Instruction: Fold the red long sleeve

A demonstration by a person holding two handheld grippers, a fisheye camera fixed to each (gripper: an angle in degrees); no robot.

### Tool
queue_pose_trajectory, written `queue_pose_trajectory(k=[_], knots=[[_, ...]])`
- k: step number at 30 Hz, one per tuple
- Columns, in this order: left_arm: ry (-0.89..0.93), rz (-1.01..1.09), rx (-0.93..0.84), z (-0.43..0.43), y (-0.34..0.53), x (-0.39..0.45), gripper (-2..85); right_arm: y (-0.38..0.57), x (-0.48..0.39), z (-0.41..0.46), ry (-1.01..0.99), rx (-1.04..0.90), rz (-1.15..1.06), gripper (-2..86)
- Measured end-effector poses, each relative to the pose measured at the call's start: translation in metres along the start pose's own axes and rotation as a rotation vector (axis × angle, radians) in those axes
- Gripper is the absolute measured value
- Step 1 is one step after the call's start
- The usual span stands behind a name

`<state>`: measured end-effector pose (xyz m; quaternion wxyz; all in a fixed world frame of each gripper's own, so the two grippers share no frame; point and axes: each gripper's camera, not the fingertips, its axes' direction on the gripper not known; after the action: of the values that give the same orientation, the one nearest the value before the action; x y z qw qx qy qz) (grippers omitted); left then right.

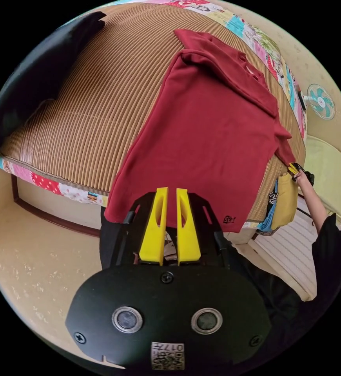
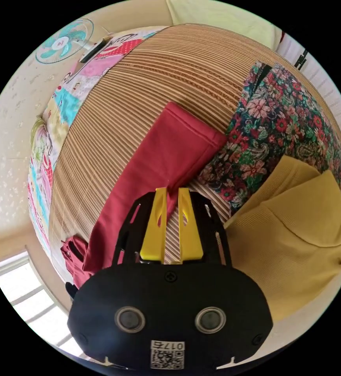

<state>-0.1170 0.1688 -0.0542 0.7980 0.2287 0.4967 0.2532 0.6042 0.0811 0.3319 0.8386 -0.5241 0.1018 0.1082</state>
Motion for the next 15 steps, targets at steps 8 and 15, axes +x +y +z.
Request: queue_pose_trajectory(k=[8, 15], knots=[[0.046, -0.05, 0.005, -0.005, 0.012, -0.027, 3.7, 0.107, -0.054, -0.128, -0.195, 0.494, -0.204, 2.8], [0.113, -0.066, 0.058, -0.011, 0.029, -0.071, 6.4, 0.283, -0.258, -0.103, -0.516, 0.555, -0.807, 3.1]])
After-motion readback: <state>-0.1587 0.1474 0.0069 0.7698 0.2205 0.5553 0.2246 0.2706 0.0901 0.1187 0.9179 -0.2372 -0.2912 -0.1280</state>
